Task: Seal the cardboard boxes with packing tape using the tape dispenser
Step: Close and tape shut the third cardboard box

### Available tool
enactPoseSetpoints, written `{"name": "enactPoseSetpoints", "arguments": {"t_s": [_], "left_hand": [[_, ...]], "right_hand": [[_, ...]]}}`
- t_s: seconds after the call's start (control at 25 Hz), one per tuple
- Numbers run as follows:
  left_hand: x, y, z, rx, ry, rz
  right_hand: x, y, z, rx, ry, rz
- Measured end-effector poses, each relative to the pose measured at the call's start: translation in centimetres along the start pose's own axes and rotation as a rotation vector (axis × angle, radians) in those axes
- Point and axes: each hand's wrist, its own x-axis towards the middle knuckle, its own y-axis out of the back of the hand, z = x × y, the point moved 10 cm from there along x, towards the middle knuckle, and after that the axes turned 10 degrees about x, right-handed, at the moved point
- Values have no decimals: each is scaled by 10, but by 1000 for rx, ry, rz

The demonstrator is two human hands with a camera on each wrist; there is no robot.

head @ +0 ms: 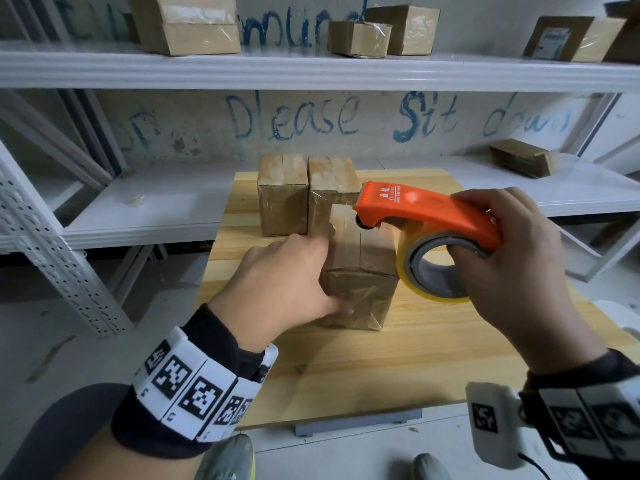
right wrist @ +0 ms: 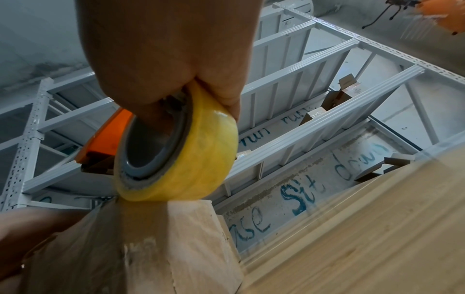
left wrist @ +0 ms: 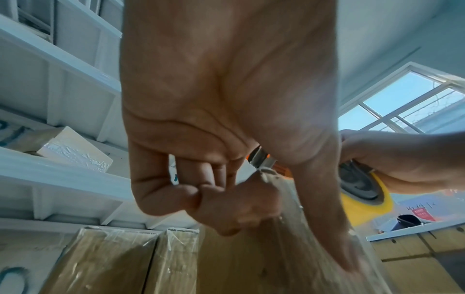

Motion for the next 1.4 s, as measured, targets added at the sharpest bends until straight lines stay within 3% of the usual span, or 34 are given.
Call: {"name": "enactPoseSetpoints", "arguments": {"t_s": [0.2,0.48,0.6,0.8,0.96,1.12,1.4], "left_hand": [[-2,3,-14,-138,-36,-51],[-1,21,-25,-395,-71,110],[-2,30,-23,-642,-122,158],[3,21,-23,-1067,-80,44],[8,25,-36,-842,-104,231],[5,13,-16,-645,-233,127],[6,18,-16,-560,-182,181]], "right_hand": [[1,2,1,26,-12,-4],[0,1,-7,78,34,-21],[-1,1,-11,96,50,-27],[-3,-1,-12,74,56,-24],[-4,-3,-15,78,64,-36],[-4,0,-14,83,64,-24],[-3,2,-10,94,46,-19]]}}
